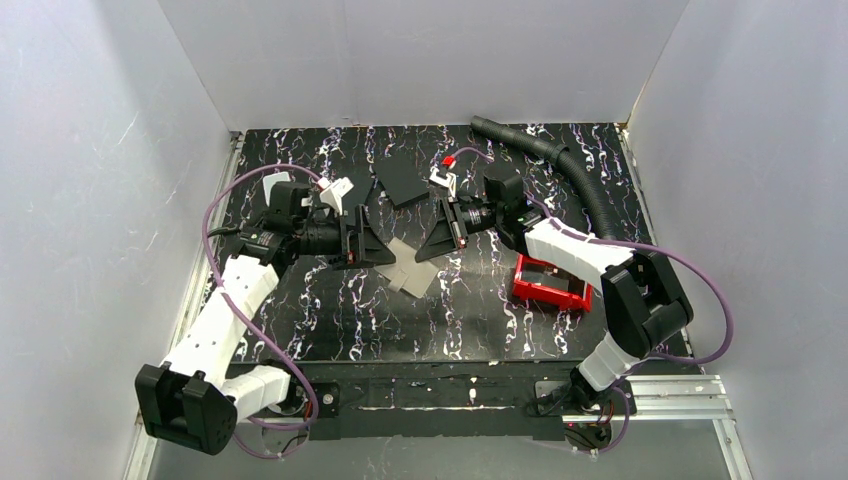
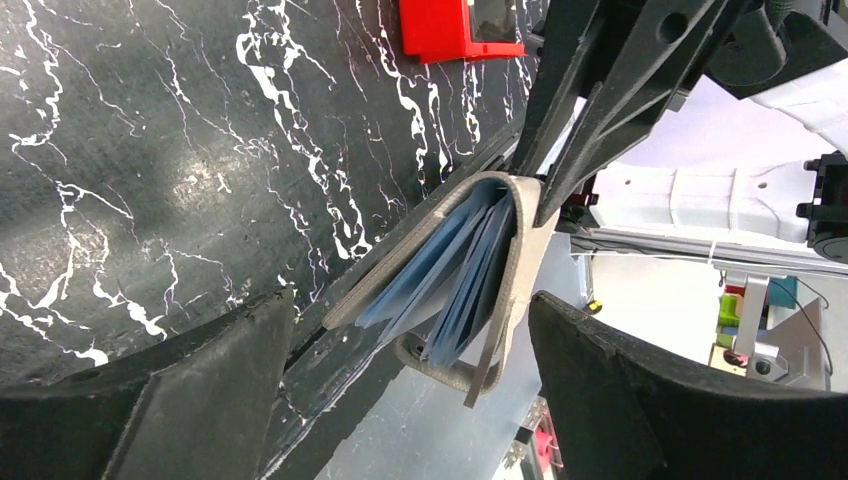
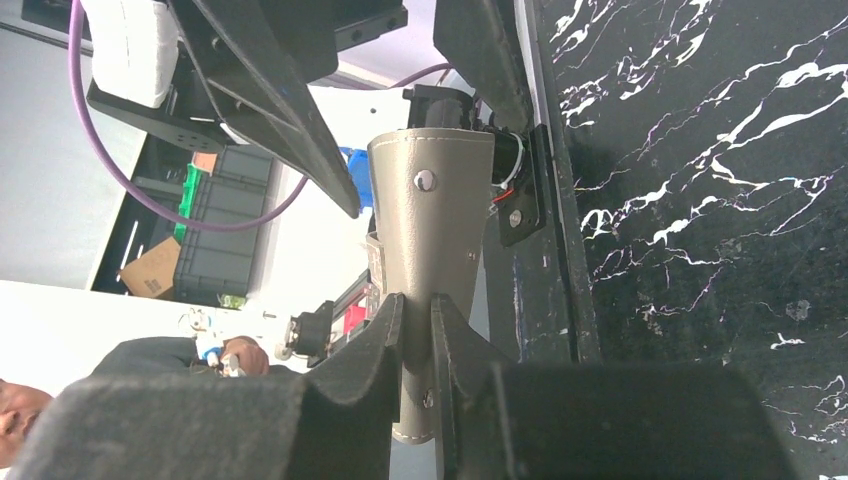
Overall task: Put the credit cards into the card holder
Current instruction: Close the card holder at the center of the board.
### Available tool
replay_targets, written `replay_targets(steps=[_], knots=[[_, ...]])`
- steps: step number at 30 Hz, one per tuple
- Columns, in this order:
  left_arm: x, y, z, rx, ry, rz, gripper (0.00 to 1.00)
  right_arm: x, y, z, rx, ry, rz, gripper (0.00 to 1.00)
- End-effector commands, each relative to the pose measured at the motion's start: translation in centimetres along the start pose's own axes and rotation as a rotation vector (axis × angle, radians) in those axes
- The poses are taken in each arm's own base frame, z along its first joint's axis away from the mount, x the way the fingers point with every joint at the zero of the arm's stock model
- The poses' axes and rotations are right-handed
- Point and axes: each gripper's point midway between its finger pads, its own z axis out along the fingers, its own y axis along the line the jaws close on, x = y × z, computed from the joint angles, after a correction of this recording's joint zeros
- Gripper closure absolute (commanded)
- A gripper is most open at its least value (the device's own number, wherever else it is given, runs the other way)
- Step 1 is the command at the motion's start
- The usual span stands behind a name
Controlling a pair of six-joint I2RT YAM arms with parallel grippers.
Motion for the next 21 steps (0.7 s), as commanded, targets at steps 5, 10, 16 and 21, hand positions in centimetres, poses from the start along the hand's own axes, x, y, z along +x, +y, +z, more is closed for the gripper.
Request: replay_targets(steps=[5,10,16,21], knots=[[0.3,-3.1,0.1,0.186,0.067,-0.033,0.31,-0.3,3.1,0.4,-0.063,0.020,-0.121,0.99],[0.4,-3.1,0.1,0.190,0.059,-0.032,0.41,-0.3,2.7,0.6,-0.054,0.012,-0.116,0.99],[0.9,-3.6,0.0,0.235,0.085,-0.063,0.54,-0.7,2.0,0.8,-0.035,-0.007,-0.104,0.99],[1.5,-4.2,-0.3,0.269,0.109,-0.065,0.53,-1.3,1.3,1.0,-0.009,-0.039,-0.098,0.99]])
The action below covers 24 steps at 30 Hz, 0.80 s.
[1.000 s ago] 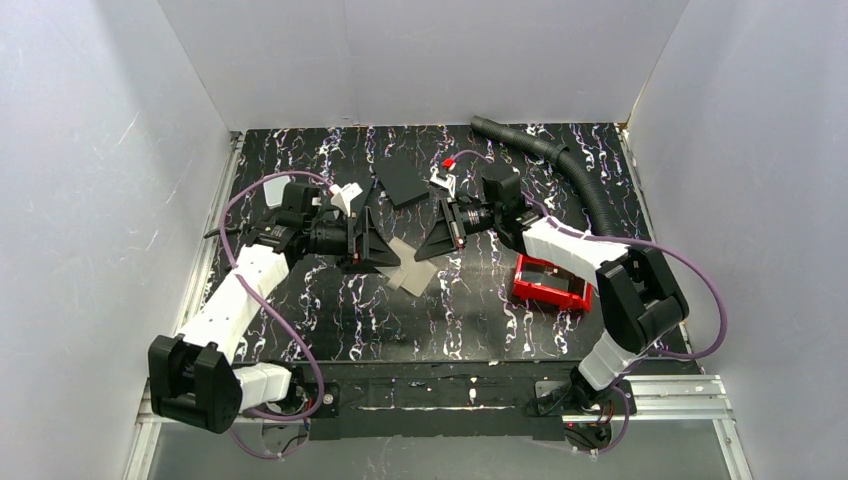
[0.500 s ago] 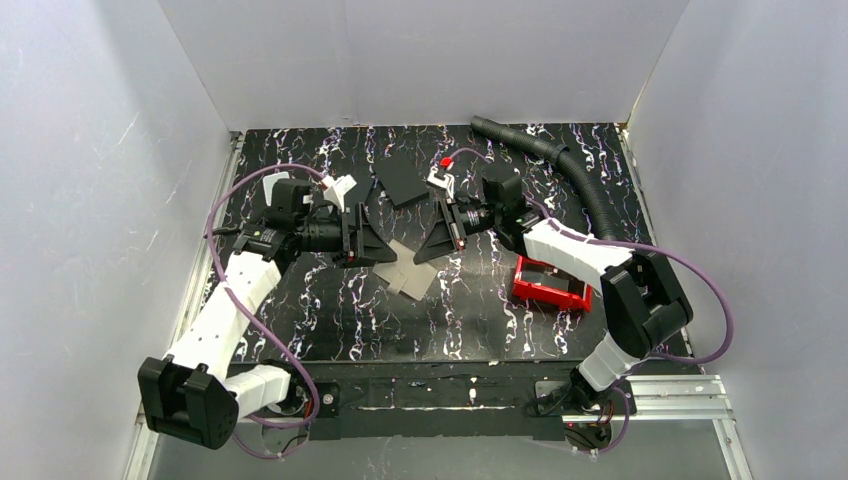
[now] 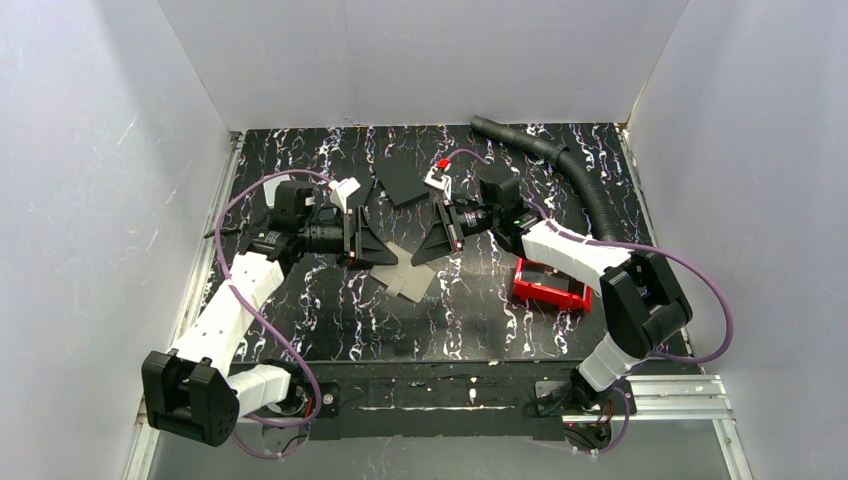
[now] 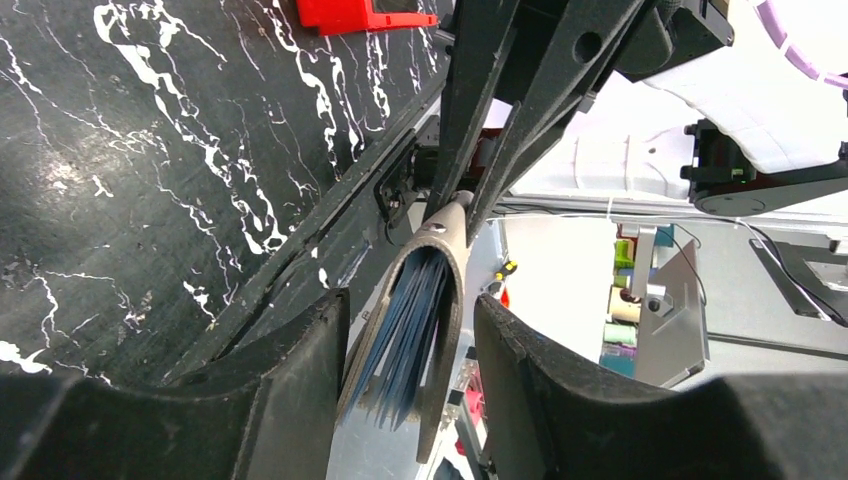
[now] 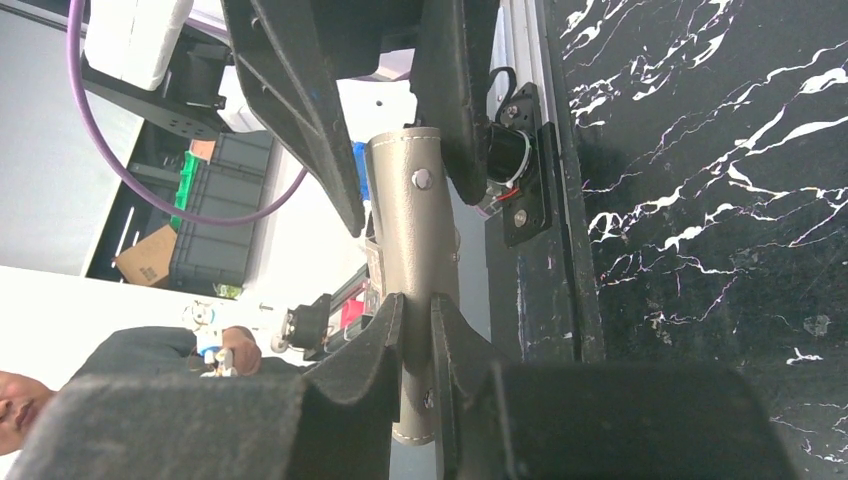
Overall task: Put the credit cards into the card holder
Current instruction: Close the card holder at the center of the board.
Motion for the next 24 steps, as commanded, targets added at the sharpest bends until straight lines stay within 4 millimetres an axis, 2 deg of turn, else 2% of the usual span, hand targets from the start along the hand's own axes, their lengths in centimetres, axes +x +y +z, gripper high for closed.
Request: replay_targets(steps=[1,3,5,7,9,13,15,16,18,21,24], knots=[[1.4,-1.8,-0.5,0.088,0.052,0.006,0.53,-1.9,0.7,0.3,0.011,-0.060,-0.075,0.99],[1.4,-1.8,-0.5,0.087,0.053,0.003,0.64,-2.2,0.5,0.3,0.019,-0.070,-0.077,0.99],[1.3,-1.7,-0.4,0.082,0.053,-0.010,0.81,-2.6,0.2,0.3,0.043,-0.092,-0.085,0.96],[0.9,-1.6,-0.3,0.068,0.044,-0.026,0.89,-2.9,-0.8,0.2,0.114,-0.095,-0.099,0.77],[0.1,-1.1,-0.2,0.023,0.016,-0.055,1.00,-2.5,-2.9,-0.4,0.253,-0.073,-0.098,0.69],[-1.2,1.6,0.2,-0.137,-0.031,-0.222,1.00,-1.9,-7.0,-3.7,0.605,-0.052,-0.150,0.27],[-1.3,3.3,0.2,-0.230,-0.057,-0.374,1.00,-1.9,-8.1,-5.8,0.762,-0.071,-0.212,0.12],[-1.2,4.1,0.3,-0.271,-0.067,-0.437,1.00,-1.8,-8.3,-6.4,0.821,-0.075,-0.267,0.05],[-0.8,5.5,0.2,-0.345,-0.085,-0.553,1.00,-1.6,-7.5,-6.6,0.901,-0.078,-0.417,0.02],[0.0,6.7,0.0,-0.430,-0.084,-0.697,1.00,-0.1,-5.7,-4.1,0.919,-0.048,-0.633,0.02],[0.6,7.1,-0.1,-0.478,-0.080,-0.787,1.00,1.4,-3.6,-1.3,0.826,-0.023,-0.814,0.02]])
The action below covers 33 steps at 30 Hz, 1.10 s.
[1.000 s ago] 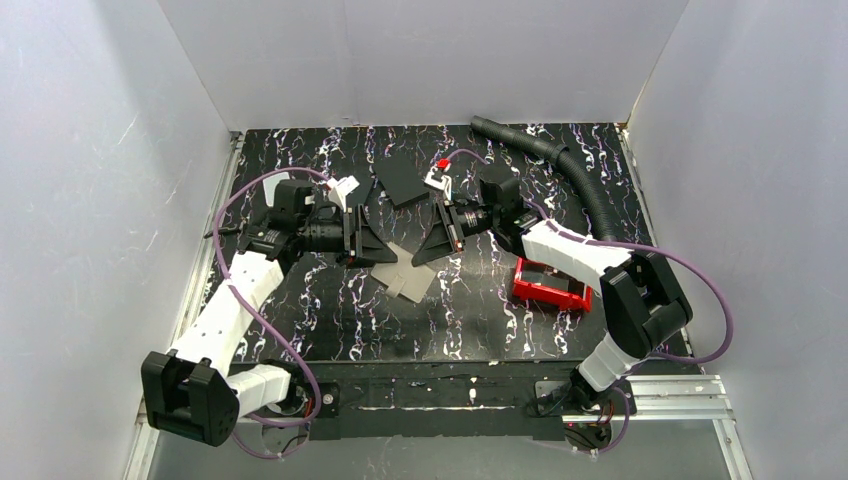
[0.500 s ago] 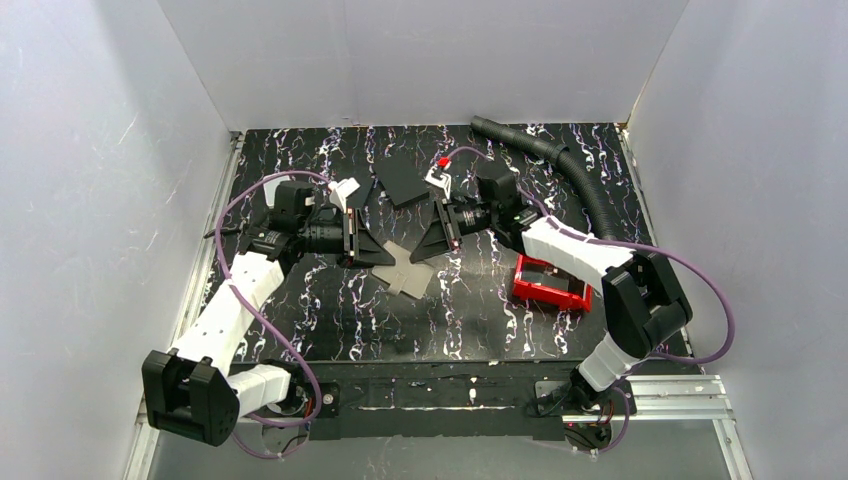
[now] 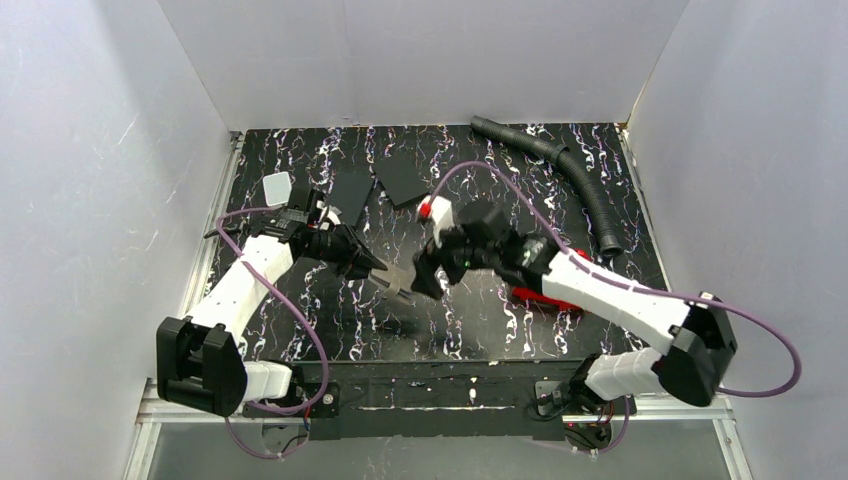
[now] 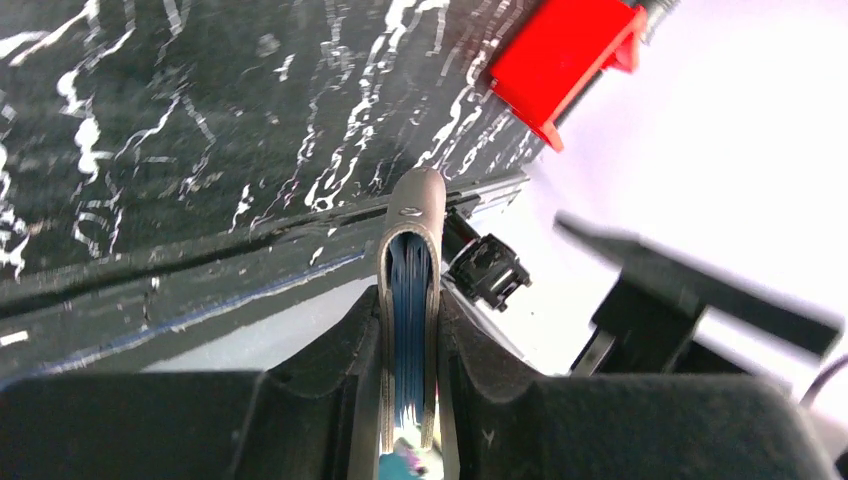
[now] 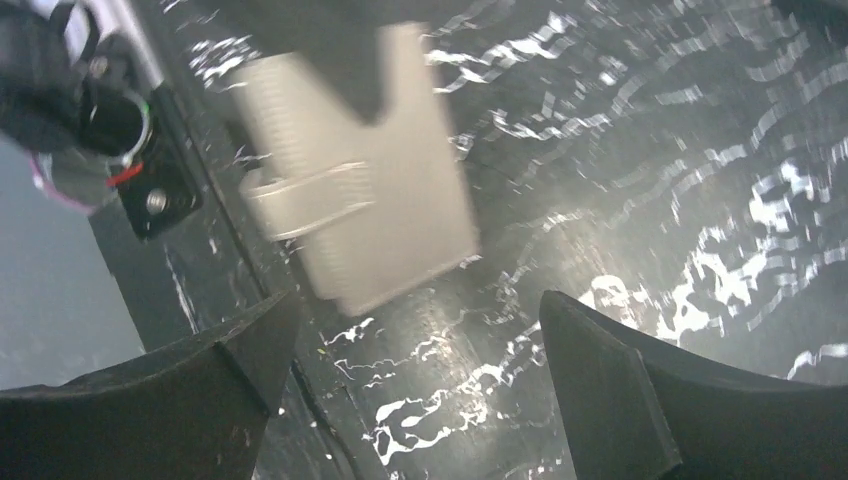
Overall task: Put the credit cards into the card holder
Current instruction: Close the card holder at the center of the board.
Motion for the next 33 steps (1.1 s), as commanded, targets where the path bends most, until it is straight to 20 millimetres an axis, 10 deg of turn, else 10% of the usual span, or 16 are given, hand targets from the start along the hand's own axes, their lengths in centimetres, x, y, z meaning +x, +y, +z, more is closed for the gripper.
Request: replay_targets(steps=[1,10,18,33], knots=[[0.4,1.0,-0.8,-0.117,-0.019,-0.210,1.00,-0.9,2.8,-0.2,0.030,-0.116,-0.337,0.02],[1.6,2.4,-1.2,-0.220,0.007,-0.377,1.00,1.5,8.8,2.5,-0.083,-0.196,-0.564,0.04],[2.2,2.6,-1.3,-0.222,0.014,-0.463,1.00,0.1,7.7,3.8,0.184,-0.294,-0.557,0.07],[2.9,1.9,-2.1,-0.199,0.005,-0.538,1.00,1.6,6.1,4.5,0.259,-0.286,-0.479,0.88]])
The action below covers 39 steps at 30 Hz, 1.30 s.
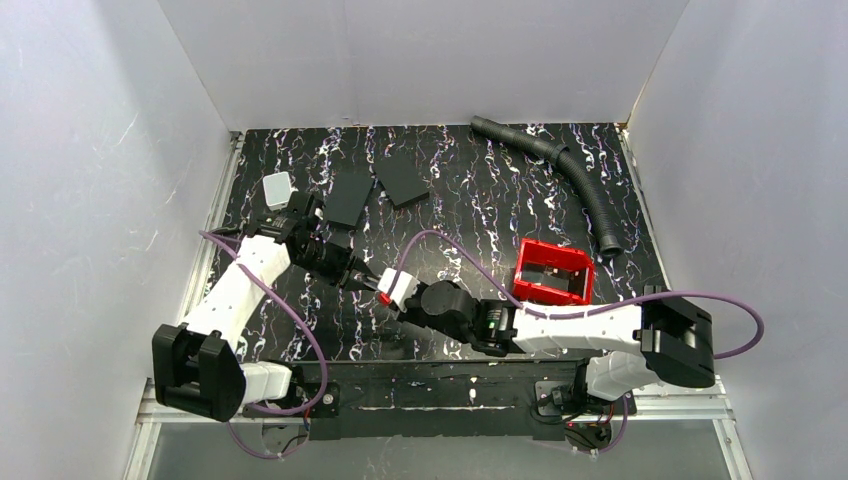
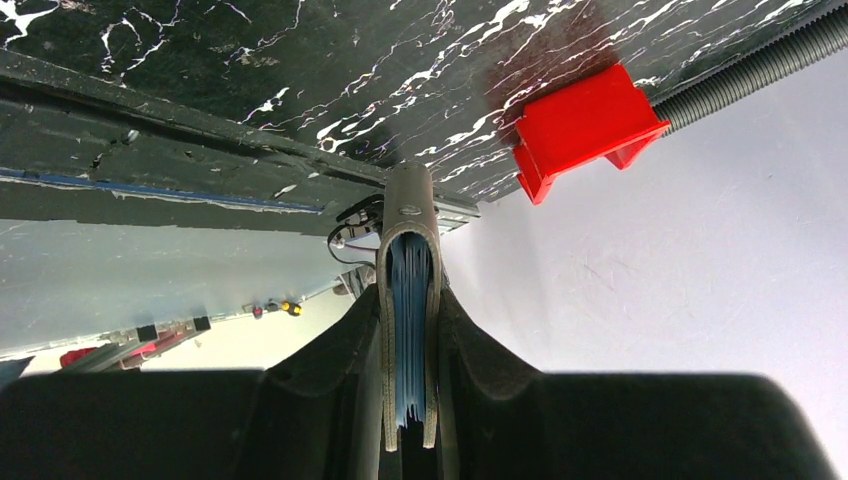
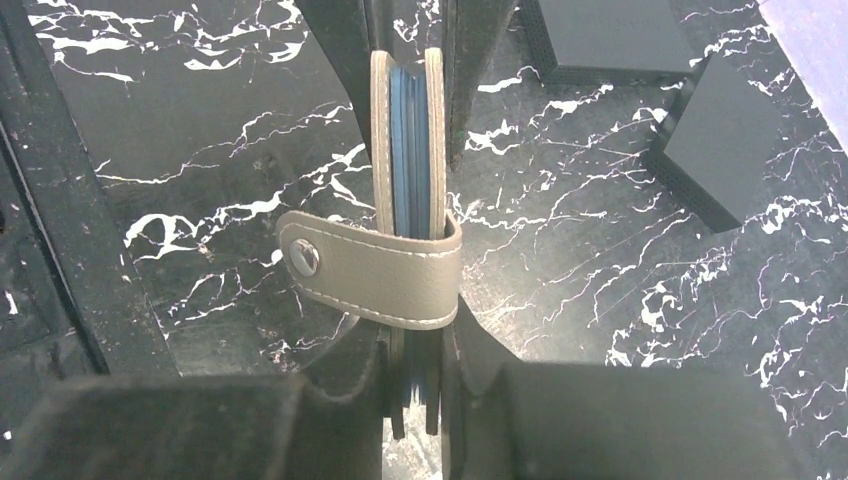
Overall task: Put the credit cards into the card holder
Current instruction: Close the card holder at the center of the board.
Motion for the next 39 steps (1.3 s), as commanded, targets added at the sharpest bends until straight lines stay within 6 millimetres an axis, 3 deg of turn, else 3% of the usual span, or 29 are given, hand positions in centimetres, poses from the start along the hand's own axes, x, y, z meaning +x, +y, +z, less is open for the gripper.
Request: replay_targets(steps=[1,3,7,8,13,15,19,26,29,33,35,39], knots=[[1.1,-0.1,-1.0,0.036,0.025,-0.002,0.96,-1.1,-1.0,-0.3,0.064,-0.060,0.106,0.93],[0.6,-0.8,-1.6,0.058,-0.018,0.066,0.76,-1.0,-1.3,-0.2,0.035,-0.073,0.187,0.99],[-1.1,-2.4,-4.6,0.118,-0.226,0.320,0.05,-0.4,-1.9,0.2,-0.137,-0.103,0.462,0.99],[-1.4,-3.0,-5.5,0.139,-0.280,0.393,0.02,-0.3,-2.1,0.1,-0.180,-0.106,0.533,0.99],[-0.7,-5.8,-8.3,0.381,-0.427,0.741,0.02,-2.3,-3.9,-1.0,-0.367,-0.166,0.899,0.99],[1.6,-6.8,-9.0,0.573,-0.398,0.854,0.02,-4.1,-5.5,-2.0,-0.432,-0.239,1.031,0.99],[4.9,-7.8,-10.0,0.847,-0.302,0.915,0.02,-7.5,-8.8,-3.6,-0.499,-0.360,1.202,0.99],[4.9,-8.1,-9.2,0.861,-0.232,0.839,0.08,-11.4,-11.1,-5.2,-0.606,-0.528,1.370,0.99],[6.0,-9.1,-9.9,0.946,-0.167,0.854,0.19,-12.7,-11.3,-5.8,-0.691,-0.595,1.420,0.99],[7.2,-9.9,-10.6,0.974,-0.139,0.915,0.25,-13.4,-11.3,-5.9,-0.755,-0.623,1.468,0.99],[7.9,-10.3,-10.6,0.985,-0.124,0.938,0.33,-13.5,-11.2,-5.6,-0.753,-0.625,1.475,0.99],[7.6,-10.7,-9.7,0.961,-0.110,0.918,0.43,-14.0,-11.4,-5.7,-0.757,-0.639,1.467,0.99]])
